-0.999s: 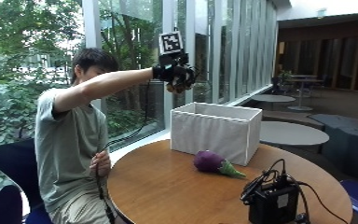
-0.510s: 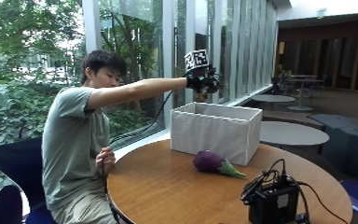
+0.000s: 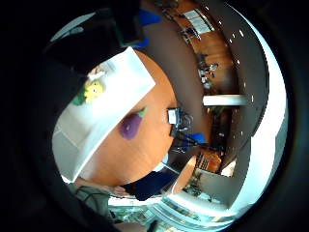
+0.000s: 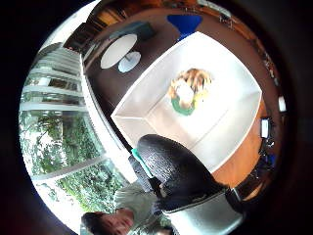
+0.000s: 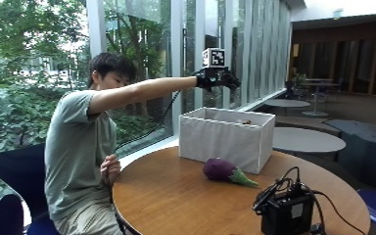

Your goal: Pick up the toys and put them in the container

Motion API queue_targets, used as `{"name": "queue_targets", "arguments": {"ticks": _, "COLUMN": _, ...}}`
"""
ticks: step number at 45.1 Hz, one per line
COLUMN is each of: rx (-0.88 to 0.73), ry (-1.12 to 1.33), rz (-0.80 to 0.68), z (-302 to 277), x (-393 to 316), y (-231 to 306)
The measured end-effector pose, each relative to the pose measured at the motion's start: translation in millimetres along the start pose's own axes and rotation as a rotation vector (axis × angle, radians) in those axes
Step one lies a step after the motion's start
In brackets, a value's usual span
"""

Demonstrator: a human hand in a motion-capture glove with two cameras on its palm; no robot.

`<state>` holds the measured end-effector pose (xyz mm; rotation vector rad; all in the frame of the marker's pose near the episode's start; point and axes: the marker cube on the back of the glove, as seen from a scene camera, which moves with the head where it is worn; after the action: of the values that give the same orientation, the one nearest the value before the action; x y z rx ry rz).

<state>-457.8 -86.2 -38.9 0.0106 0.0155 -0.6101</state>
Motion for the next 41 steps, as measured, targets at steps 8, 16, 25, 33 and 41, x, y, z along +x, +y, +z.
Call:
{"name": "queue_targets", "arguments": {"ticks": 8, "rx": -0.013, "ry": -0.031, "rz": 0.054, "z": -1, "x": 55, "y": 28}}
{"name": "queue_targets", "arguments": {"ticks": 16, "rx": 0.029, "ry": -0.159, "rz": 0.246, "z": 10, "x": 121, "y": 51}}
{"name": "queue_targets", "arguments": {"ticks": 25, "rx": -0.076, "ry": -0.16, "rz": 0.331, "z": 95, "x": 192, "y": 79}}
{"name": "queue_targets", "arguments": {"ticks": 33, "rx": -0.185, "ry": -0.131, "rz": 0.39, "z": 186, "x": 197, "y": 82}}
{"name": "queue_targets", "arguments": {"ticks": 41, "rx": -0.3, "ry": -0.253, "rz": 0.578, "z": 275, "x": 173, "y": 67}}
